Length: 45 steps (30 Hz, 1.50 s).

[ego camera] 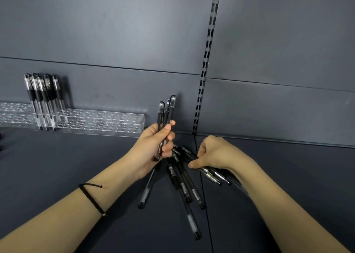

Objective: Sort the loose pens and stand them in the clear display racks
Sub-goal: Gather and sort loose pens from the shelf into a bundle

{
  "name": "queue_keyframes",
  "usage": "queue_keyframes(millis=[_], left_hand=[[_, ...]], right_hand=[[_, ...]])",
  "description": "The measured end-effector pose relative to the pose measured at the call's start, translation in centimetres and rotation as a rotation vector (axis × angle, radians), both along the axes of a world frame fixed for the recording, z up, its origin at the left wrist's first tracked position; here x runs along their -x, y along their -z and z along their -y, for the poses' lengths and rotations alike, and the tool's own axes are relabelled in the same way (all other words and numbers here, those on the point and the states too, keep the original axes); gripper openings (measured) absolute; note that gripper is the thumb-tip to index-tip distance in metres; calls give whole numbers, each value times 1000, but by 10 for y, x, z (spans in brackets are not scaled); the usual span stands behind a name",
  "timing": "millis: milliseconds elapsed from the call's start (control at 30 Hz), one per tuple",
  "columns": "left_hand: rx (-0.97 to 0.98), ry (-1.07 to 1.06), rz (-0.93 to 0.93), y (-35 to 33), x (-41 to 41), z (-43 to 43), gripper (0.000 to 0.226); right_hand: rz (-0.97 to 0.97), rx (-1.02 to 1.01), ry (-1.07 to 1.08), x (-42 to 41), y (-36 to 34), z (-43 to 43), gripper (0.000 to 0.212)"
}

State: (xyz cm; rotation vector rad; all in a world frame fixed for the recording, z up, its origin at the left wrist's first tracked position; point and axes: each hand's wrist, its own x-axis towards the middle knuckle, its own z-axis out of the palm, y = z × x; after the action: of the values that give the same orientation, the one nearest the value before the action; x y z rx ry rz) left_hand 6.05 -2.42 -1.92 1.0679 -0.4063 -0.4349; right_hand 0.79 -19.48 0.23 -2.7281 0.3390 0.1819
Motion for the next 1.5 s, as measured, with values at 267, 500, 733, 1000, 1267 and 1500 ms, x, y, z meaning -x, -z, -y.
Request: queue_keyframes(millis=[267, 500, 733, 1000, 1267, 1500], left_hand=[[-48, -46, -7, -2, 0, 0, 17], [-73, -114, -56, -2, 2, 0, 13], [-125, 56, -109, -2, 18, 5, 13], [-199, 153, -45, -2, 26, 8, 27], [-275, 135, 84, -1, 29, 8, 24], [-297, 152, 150, 1, 26, 8, 19]], right_hand=[[-7, -131, -49, -5, 1, 5, 40], [135, -481, -8, -6, -1, 15, 47], [292, -886, -22, -4, -4, 10, 30], [458, -1016, -20, -5, -3, 3, 25], [510, -883, 3, -4, 2, -4, 23], [519, -843, -45, 2, -3, -11, 32]])
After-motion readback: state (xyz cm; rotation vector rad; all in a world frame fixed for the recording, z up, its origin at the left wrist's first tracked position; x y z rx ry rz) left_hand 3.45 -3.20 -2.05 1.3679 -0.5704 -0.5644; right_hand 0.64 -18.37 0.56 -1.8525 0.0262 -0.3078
